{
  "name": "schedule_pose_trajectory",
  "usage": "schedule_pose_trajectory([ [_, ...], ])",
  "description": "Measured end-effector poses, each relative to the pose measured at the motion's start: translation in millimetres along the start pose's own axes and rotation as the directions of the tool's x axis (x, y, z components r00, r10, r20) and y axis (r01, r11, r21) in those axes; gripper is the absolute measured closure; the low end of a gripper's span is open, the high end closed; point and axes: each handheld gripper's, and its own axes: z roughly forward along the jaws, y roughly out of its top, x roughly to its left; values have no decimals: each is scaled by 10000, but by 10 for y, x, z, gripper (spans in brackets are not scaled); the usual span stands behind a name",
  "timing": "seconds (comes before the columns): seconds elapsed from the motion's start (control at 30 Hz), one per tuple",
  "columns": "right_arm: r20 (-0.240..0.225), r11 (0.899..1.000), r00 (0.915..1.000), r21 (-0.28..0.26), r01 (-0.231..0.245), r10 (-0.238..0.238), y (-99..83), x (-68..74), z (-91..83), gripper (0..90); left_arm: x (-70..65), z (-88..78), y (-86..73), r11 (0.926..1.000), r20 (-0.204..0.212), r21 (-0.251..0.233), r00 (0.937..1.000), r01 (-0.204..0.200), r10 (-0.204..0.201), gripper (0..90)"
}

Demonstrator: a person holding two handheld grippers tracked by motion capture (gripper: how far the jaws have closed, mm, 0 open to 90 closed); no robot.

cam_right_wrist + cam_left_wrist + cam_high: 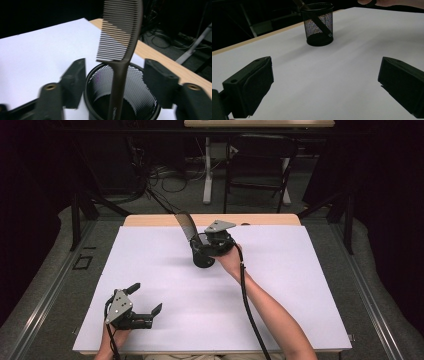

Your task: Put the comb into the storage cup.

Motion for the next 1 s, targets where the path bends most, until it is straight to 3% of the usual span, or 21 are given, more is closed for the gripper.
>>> schedule_pose_trajectory([
  [0.1, -238, 9997, 9997, 232, 43, -37, 12, 15, -58, 223, -2, -1, 1, 10000, -20, -3, 10000, -9, 9, 1],
  [0.43, -986, 9967, 9951, 806, 97, -17, 19, 23, -256, 103, -3, -3, 2, 10000, -22, -2, 10000, -24, 24, 1],
  [0.7, -1311, 9955, 9913, 946, -6, 131, -49, -12, -471, 39, -6, -2, 6, 10000, -12, 30, 10000, -60, 60, 1],
  [1.0, -1356, 9925, 9904, 1219, -106, 272, -184, -60, -732, 15, -6, 0, 7, 10000, -20, 36, 10000, -74, 75, 1],
])
